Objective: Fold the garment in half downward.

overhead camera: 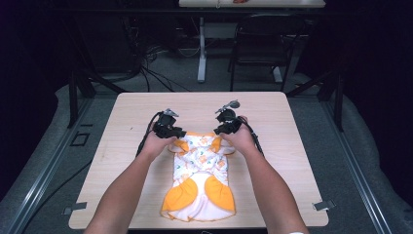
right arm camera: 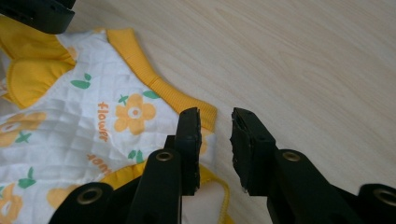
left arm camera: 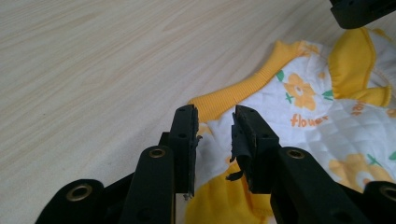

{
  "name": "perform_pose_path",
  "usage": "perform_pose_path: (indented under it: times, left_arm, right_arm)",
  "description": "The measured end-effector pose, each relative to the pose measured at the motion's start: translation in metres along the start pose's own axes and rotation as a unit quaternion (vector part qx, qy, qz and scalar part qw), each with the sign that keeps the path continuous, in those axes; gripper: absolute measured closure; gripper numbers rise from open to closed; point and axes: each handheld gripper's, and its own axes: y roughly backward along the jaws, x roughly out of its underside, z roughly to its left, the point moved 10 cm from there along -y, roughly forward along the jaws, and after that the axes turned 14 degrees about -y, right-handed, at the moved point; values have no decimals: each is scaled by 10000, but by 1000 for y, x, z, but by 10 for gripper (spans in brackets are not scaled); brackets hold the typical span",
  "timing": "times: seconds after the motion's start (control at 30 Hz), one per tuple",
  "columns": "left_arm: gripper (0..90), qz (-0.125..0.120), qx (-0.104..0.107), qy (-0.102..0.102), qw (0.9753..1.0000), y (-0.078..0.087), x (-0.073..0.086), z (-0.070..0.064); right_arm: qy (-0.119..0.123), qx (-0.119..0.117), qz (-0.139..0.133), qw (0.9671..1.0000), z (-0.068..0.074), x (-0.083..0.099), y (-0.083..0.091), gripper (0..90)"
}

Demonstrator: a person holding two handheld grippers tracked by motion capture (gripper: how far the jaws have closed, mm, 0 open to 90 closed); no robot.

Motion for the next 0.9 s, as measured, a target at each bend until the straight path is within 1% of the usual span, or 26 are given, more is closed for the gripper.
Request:
perform_pose_path:
  times: [0.03, 0.07, 0.1, 0.17, 0.2, 0.27, 0.3, 0.33, 0.37, 0.4, 0.47, 0.53, 0.57, 0.6, 0.63, 0.67, 0.7, 0.77, 0.8, 0.87, 0.9]
  left_arm:
    - [671, 41, -15, -26, 10000, -1, 1, 1]
    - [671, 55, -21, -29, 10000, -3, 2, 1]
    - [661, 67, -29, -28, 10000, -6, 3, 1]
    - [650, 70, -9, -19, 10000, -9, 4, -1]
    - [649, 78, -2, -32, 10000, -10, 5, -2]
    - [644, 111, 11, -35, 9999, -13, 7, -3]
    - [643, 159, 14, -54, 9999, -14, 9, -4]
    - [640, 156, 28, -32, 9999, -16, 11, -5]
    - [632, 214, 31, -44, 9998, -17, 13, -5]
    - [623, 203, 27, -34, 9998, -18, 13, -5]
    - [621, 190, 44, -7, 9998, -19, 14, -6]
    - [618, 211, 27, -36, 9998, -19, 15, -5]
    - [618, 223, 13, -38, 9997, -20, 15, -5]
    - [618, 242, 17, -44, 9997, -20, 16, -5]
    - [617, 256, 14, -49, 9997, -21, 17, -6]
    - [618, 273, 20, -55, 9996, -22, 19, -6]
    - [619, 284, 33, -41, 9996, -22, 19, -7]
    - [623, 230, 28, -22, 9997, -24, 21, -8]
    - [626, 230, 28, -22, 9997, -24, 21, -8]
    - [630, 201, 35, -22, 9998, -23, 21, -9]
    - [635, 184, 23, -18, 9998, -23, 21, -9]
  right_arm:
    - [-63, -40, 58, 10000, -1, 3, -5, 707]
    - [-63, -40, 58, 10000, -1, 3, -5, 707]
    - [-63, 23, 152, 9999, -4, 7, -9, 695]
    - [-137, -27, 163, 9998, -4, 11, -13, 688]
    - [-189, -36, 101, 9998, -4, 12, -16, 683]
    - [-146, -82, 263, 9995, -6, 17, -16, 676]
    - [-195, -101, 229, 9995, -5, 17, -18, 670]
    - [-194, -125, 262, 9994, -5, 18, -17, 658]
    - [-188, -169, 319, 9992, -5, 19, -17, 646]
    - [-174, -171, 358, 9991, -5, 20, -17, 634]
    - [-160, -178, 371, 9990, -5, 21, -17, 620]
    - [-195, -217, 369, 9989, -4, 22, -18, 611]
    - [-145, -201, 442, 9987, -4, 23, -18, 605]
    - [-135, -164, 447, 9988, -5, 24, -19, 598]
    - [-244, -201, 392, 9987, -2, 24, -21, 593]
    - [-239, -190, 365, 9989, -2, 25, -22, 594]
    - [-77, -118, 530, 9985, -4, 27, -22, 596]
    - [15, -56, 548, 9985, -3, 28, -23, 616]
    - [15, -56, 548, 9985, -3, 28, -23, 616]
    - [73, 44, 534, 9985, -2, 28, -24, 643]
    - [96, 48, 577, 9983, -1, 29, -24, 688]
